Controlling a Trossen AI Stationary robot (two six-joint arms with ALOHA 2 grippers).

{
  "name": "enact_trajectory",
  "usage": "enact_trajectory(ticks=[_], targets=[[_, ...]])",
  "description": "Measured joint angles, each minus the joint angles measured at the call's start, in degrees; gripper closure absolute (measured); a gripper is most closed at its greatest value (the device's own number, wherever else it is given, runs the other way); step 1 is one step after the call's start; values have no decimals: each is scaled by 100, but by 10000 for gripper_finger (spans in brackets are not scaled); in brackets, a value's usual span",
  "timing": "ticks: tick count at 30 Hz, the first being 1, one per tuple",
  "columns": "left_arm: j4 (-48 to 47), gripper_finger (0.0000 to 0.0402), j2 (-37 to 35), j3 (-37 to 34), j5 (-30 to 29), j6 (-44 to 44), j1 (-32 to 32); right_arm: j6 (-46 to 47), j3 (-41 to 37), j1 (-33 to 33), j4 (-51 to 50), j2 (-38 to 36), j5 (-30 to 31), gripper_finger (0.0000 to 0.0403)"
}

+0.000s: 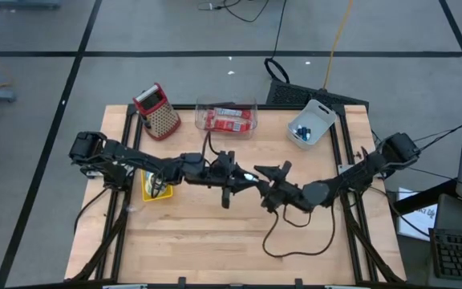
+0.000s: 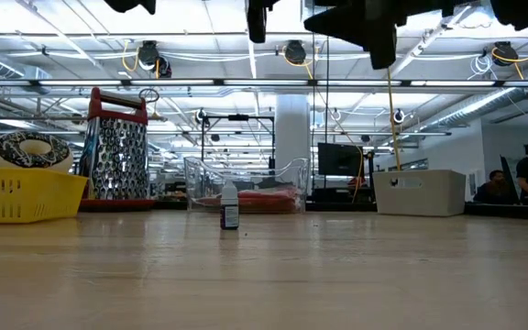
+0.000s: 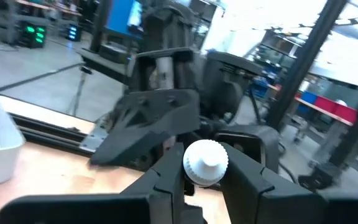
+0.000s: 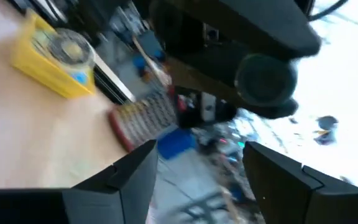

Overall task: Pick & Place Food Item
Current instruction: Put the green food coloring bottle into the white bin

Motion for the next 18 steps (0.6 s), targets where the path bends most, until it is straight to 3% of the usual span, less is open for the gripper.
enact_trajectory(ticks=[11,18], targets=[[8,316,4,-9,-138,51,82,-1234,7,203,928,-80,125,198],[-1,316,4,-11,-194,-26,124,-1041,7,280,940,-83,-475,199]])
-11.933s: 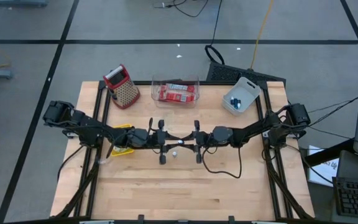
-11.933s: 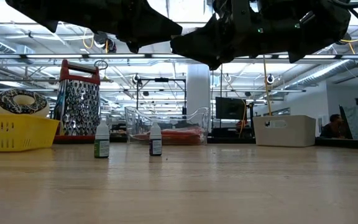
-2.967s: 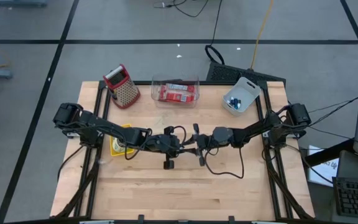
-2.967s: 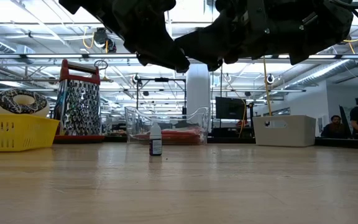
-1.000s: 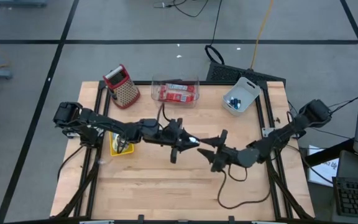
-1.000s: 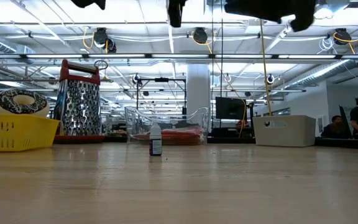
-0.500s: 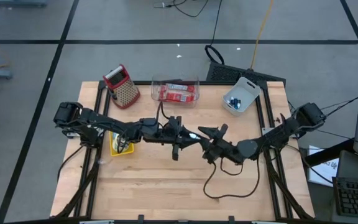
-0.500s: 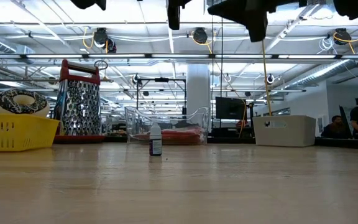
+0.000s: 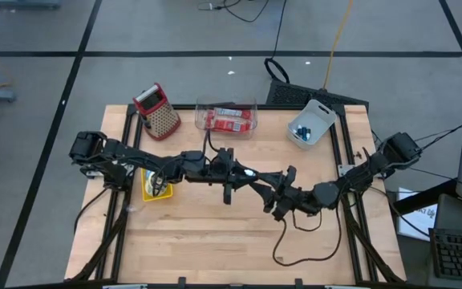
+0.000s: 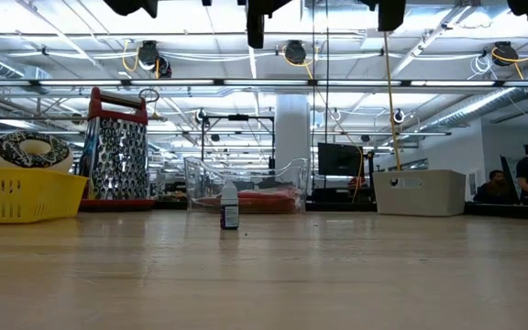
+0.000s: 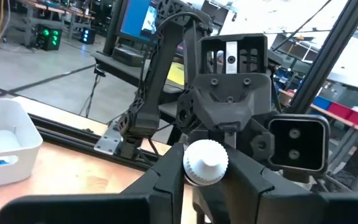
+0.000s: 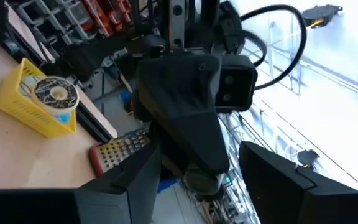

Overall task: Pick & Place Food Item
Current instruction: Put the green food coloring bottle into the white bin

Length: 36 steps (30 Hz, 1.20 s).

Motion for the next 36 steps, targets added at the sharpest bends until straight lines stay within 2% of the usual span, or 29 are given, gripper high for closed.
enact_trajectory(ticks=[8,11,23,28,31,36], targets=[[-11,316,4,-2,112,-217,-108,79,0,-352,-13,-2,-703,211],[-11,316,4,-2,106,-217,-154,166,0,-426,-17,-2,-796,222],[-10,316,4,-2,204,-211,-157,422,-2,-409,-35,0,-1174,326],[-21,314,4,-2,297,-106,-157,440,-2,-409,-30,0,-1175,331],[-25,296,4,-2,286,109,-157,496,-2,-409,-33,0,-1177,321],[-48,230,9,-4,290,441,-146,1073,0,-409,-28,-4,-1177,327]])
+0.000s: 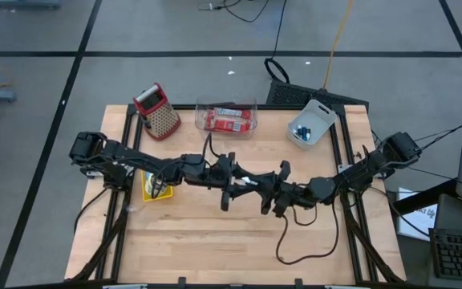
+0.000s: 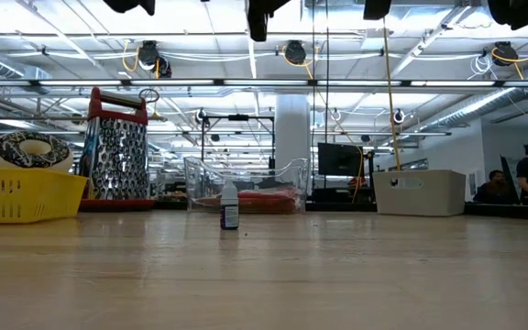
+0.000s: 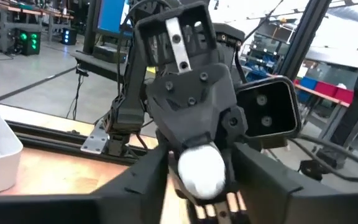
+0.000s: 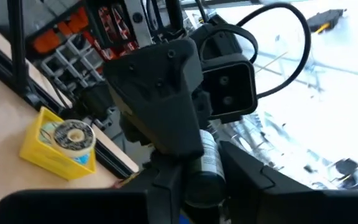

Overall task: Pick & Place Food Item
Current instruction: Put the green food coloring bottle into the white bin

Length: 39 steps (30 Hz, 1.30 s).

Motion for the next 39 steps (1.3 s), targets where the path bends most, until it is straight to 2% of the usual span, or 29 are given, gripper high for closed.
enact_trajectory(ticks=[5,10,17,22,27,29,33,36,39], targets=[[32,168,0,-2,0,-13,89,649,0,2,-106,0,0,335],[37,132,0,-2,1,-8,188,1117,0,2,-428,0,-2,329],[182,111,0,-2,-1,191,343,1726,0,-7,-766,0,-6,335],[16,114,-235,-7,-3,753,481,2291,0,-7,-1132,0,-15,331],[-1016,122,-944,-7,-3,1236,675,3453,0,-7,-1444,0,-17,336],[-1874,123,-1355,-7,-3,1435,765,3963,0,-7,-1529,-2,-14,334],[-3439,120,-1986,-70,-5,1704,928,4336,-86,-9,-1711,-117,-4,333],[-3519,115,-2326,-449,-6,1543,986,4428,-281,-118,-1730,-358,9,338],[-3136,111,-2661,-1065,-3,1538,1021,4814,-573,-383,-1736,-731,12,339]])
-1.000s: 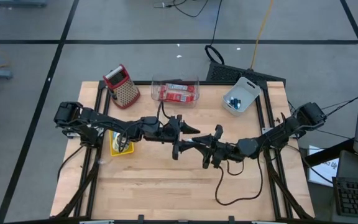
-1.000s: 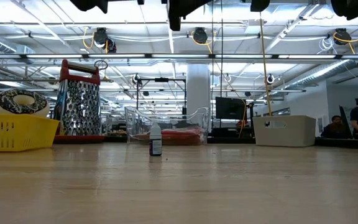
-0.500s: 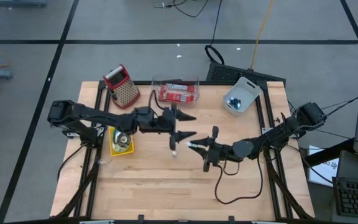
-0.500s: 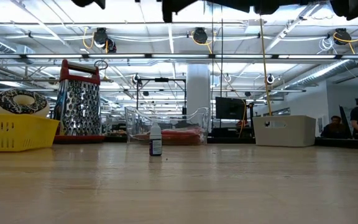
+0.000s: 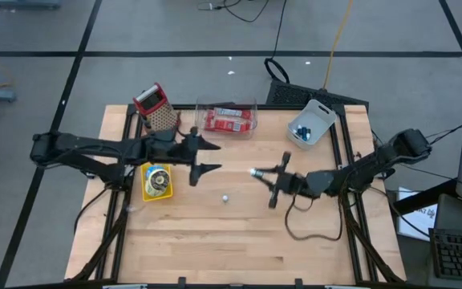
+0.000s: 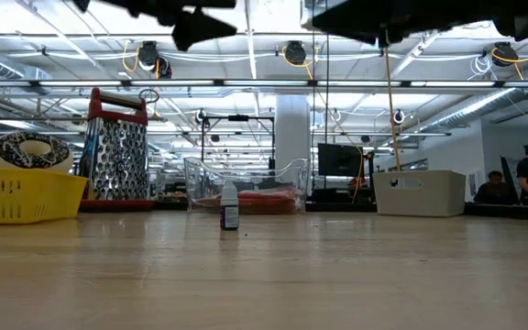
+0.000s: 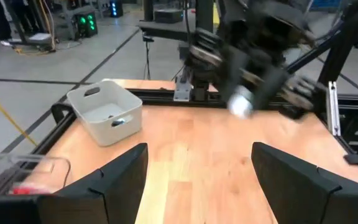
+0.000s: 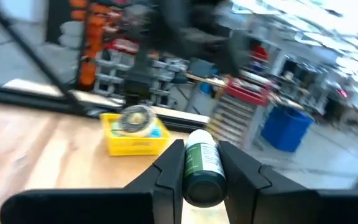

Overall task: Pick & Place Food Item
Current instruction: Put the green food coloring bottle into the white bin

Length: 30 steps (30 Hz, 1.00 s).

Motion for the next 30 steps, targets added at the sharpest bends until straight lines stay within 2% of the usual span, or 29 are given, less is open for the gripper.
enact_trajectory(ticks=[5,13,16,20,30], targets=[[1087,112,-517,-1197,-4,-74,104,528,-675,-666,-54,-814,32,334],[2606,123,-1012,-2573,-4,-109,142,1366,-2036,-2190,-56,-2105,940,338],[2880,120,-1011,-2806,-4,-133,127,1782,-2517,-2819,-55,-2424,1218,336],[2811,113,-960,-2852,-4,-133,127,2447,-2960,-3485,-63,-2615,1187,339],[2804,122,-871,-2852,-4,86,127,2676,-3178,-4055,-92,-2618,1172,332]])
